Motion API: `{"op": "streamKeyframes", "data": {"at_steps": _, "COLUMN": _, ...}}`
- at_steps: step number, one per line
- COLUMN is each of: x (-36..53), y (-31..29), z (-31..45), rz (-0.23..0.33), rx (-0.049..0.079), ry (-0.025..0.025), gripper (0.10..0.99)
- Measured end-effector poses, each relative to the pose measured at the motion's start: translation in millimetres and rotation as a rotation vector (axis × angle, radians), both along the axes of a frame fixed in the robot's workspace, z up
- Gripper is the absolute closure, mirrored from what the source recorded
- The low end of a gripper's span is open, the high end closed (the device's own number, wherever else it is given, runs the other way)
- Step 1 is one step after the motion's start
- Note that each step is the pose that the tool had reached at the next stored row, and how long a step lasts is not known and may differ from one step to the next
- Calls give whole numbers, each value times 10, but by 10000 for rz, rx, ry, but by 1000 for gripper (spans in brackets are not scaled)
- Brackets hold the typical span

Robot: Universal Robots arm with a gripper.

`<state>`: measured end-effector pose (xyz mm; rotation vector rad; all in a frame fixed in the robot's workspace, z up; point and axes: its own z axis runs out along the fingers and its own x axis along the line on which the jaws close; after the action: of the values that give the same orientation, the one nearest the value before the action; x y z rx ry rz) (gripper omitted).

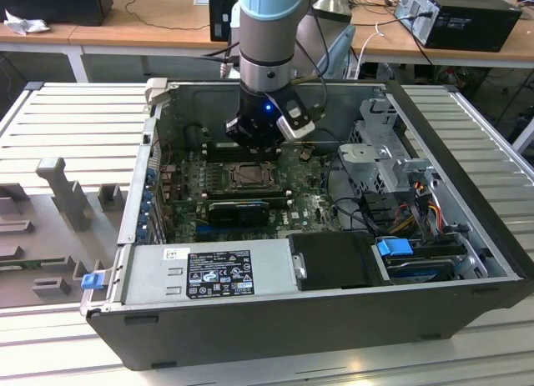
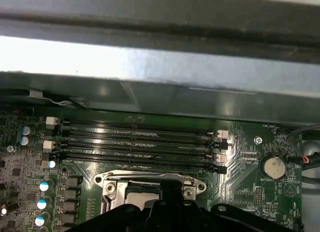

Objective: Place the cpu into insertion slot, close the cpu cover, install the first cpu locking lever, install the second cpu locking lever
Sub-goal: 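Install the second cpu locking lever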

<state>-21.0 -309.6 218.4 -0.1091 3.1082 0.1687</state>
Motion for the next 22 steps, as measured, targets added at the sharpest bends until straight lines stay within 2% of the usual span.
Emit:
{"op": "streamKeyframes", "data": {"at_steps": 6, "x": 0, "y": -36, "z": 2, "rz": -1, "rx": -2, "ry": 1, "gripper": 980}}
{"op": "streamKeyframes", "data": {"at_steps": 12, "x": 1, "y": -43, "z": 68, "rz": 1, "rx": 2, "ry": -1, "gripper": 980}}
{"op": "streamKeyframes", "data": {"at_steps": 17, "x": 1, "y": -105, "z": 69, "rz": 0, "rx": 0, "ry": 0, "gripper": 980}}
{"op": "streamKeyframes", "data": {"at_steps": 22, "x": 1, "y": -120, "z": 100, "rz": 1, "rx": 2, "ry": -2, "gripper": 980}}
